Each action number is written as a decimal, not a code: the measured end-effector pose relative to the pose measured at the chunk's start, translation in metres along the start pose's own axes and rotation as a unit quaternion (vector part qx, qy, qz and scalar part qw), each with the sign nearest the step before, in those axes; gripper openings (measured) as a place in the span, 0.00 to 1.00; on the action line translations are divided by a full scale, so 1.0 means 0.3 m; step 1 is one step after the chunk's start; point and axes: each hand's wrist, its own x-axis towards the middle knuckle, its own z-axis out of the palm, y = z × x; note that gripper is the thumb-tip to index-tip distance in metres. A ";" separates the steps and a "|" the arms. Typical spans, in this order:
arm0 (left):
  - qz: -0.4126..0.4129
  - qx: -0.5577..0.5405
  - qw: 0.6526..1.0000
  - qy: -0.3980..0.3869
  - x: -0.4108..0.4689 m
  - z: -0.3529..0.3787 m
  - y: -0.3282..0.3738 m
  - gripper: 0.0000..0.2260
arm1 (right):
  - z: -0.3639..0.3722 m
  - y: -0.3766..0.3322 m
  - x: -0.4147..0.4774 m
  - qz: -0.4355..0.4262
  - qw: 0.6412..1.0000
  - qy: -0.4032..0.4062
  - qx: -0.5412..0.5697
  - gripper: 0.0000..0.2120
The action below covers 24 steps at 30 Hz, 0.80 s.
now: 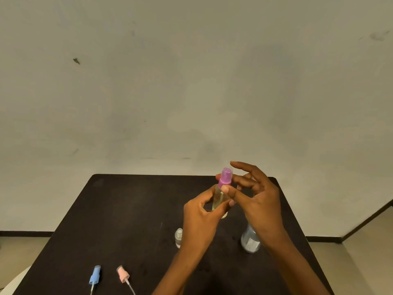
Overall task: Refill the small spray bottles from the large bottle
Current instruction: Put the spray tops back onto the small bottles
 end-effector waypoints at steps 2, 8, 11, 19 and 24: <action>-0.002 -0.007 1.000 0.004 -0.004 0.008 -0.004 0.15 | 0.011 0.013 -0.013 0.003 1.000 0.022 -0.016 0.21; -0.010 0.004 0.999 -0.041 0.016 -0.001 -0.029 0.14 | -0.001 0.024 0.008 0.024 1.000 0.005 -0.007 0.23; -0.067 0.036 0.991 -0.110 0.035 -0.014 -0.086 0.23 | -0.009 0.093 0.035 0.046 0.999 -0.015 -0.016 0.25; -0.209 0.127 0.969 -0.024 -0.090 -0.125 -0.356 0.24 | 0.004 0.530 0.008 0.155 0.978 -0.011 -0.140 0.23; -0.205 0.146 0.968 0.001 -0.161 -0.172 -0.436 0.13 | 0.007 0.689 -0.044 0.194 0.946 -0.053 -0.254 0.22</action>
